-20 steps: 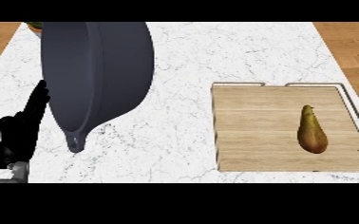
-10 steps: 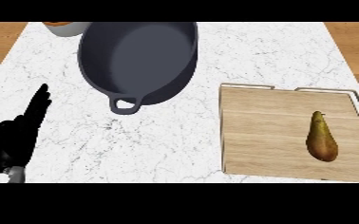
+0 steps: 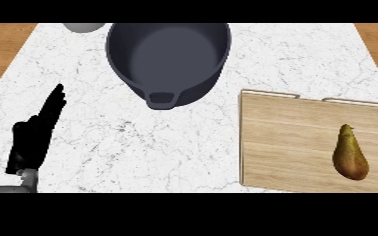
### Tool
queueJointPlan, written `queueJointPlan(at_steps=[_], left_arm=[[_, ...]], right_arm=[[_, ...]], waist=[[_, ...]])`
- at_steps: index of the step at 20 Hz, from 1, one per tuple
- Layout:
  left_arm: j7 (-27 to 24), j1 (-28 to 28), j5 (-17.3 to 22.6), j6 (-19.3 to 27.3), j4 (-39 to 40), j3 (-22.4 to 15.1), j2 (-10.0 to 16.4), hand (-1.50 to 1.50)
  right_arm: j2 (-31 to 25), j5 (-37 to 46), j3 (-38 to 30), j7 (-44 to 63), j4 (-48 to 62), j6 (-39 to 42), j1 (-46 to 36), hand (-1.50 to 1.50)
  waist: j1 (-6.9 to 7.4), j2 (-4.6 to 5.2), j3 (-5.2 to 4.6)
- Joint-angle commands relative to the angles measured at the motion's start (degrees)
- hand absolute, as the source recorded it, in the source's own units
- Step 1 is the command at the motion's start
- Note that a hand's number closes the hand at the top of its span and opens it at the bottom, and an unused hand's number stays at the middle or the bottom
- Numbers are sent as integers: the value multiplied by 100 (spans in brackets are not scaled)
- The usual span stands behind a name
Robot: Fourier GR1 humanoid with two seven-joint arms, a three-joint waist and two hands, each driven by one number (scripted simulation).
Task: Pick the pear from the tray and place it in the pot
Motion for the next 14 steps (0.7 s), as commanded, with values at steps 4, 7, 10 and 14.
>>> queueJointPlan(at_steps=[4, 7, 10, 14], left_arm=[[72, 45, -160, 85, -175, -127, -135, 0], [-75, -152, -139, -40, 263, -4, -130, 0], [-137, -184, -40, -107, 355, 203, -56, 0], [-285, -14, -195, -48, 279, 39, -212, 0]], right_arm=[[-65, -1107, 497, 1502, 294, 1425, -1460, -150], [284, -1094, 907, 1686, 587, 1552, -2162, -150], [338, -1232, 1052, 1750, 1058, 1847, -2626, -150], [796, -850, 1643, 2071, 1607, 1866, -3218, -150]], waist=[[112, -18, 23], [8, -19, 21], [-39, -33, 21], [8, -33, 19]])
